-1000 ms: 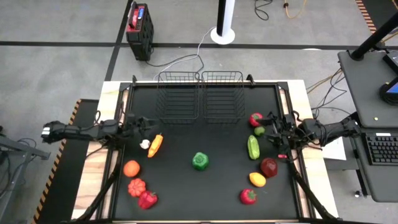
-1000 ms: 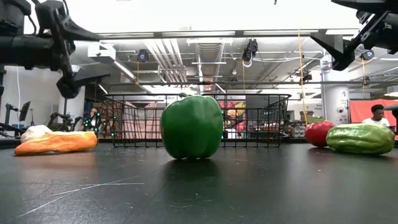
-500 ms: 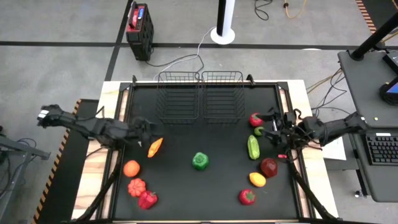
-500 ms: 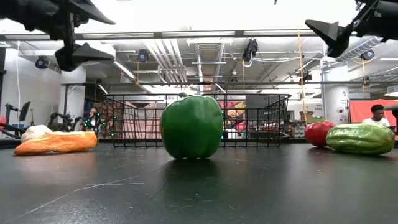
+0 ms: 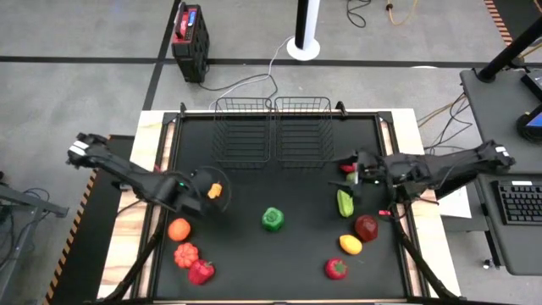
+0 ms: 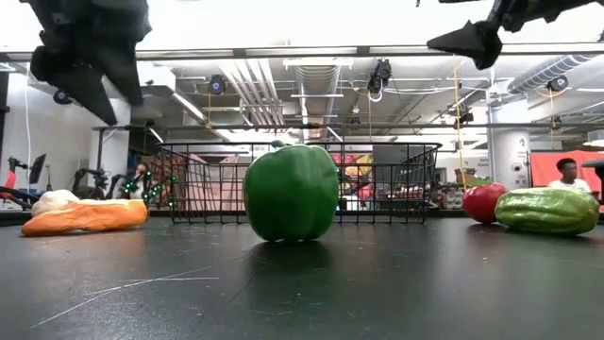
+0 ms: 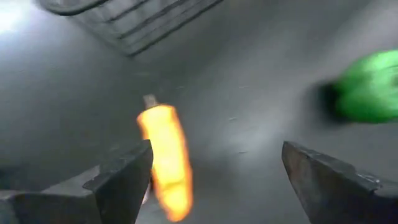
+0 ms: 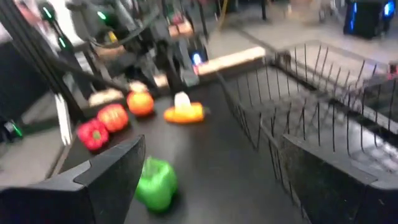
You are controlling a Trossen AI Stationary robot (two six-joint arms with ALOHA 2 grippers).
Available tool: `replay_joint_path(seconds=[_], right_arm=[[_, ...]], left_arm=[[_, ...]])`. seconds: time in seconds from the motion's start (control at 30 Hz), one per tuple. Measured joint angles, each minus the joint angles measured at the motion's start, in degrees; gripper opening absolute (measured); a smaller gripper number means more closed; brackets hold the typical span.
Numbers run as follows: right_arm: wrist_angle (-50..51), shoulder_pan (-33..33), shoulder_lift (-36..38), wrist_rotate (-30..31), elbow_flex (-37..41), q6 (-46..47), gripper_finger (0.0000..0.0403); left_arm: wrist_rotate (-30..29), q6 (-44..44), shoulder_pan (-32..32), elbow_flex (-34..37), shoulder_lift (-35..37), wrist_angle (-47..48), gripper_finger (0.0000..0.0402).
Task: Sort produce into baskets
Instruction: Put the yellow chili pepper into the left wire basket
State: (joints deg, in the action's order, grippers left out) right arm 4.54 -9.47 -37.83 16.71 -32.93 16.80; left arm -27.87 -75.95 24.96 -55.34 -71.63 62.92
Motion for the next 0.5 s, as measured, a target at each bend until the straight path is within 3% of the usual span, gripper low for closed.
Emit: replay_joint_path(seconds=[0.2, 0.5], right_arm=[[2.9, 0.0, -1.3, -0.1, -3.8, 2.4, 0.0359], [3.8, 0.0, -1.7, 0.4, -3.7, 1.4, 0.0359]], left_arm=[[3.9, -0.4, 0.0, -3.4, -8.7, 4.9, 0.0339], [5.0, -1.5, -1.7, 0.3, -11.3, 3.3, 0.0323]])
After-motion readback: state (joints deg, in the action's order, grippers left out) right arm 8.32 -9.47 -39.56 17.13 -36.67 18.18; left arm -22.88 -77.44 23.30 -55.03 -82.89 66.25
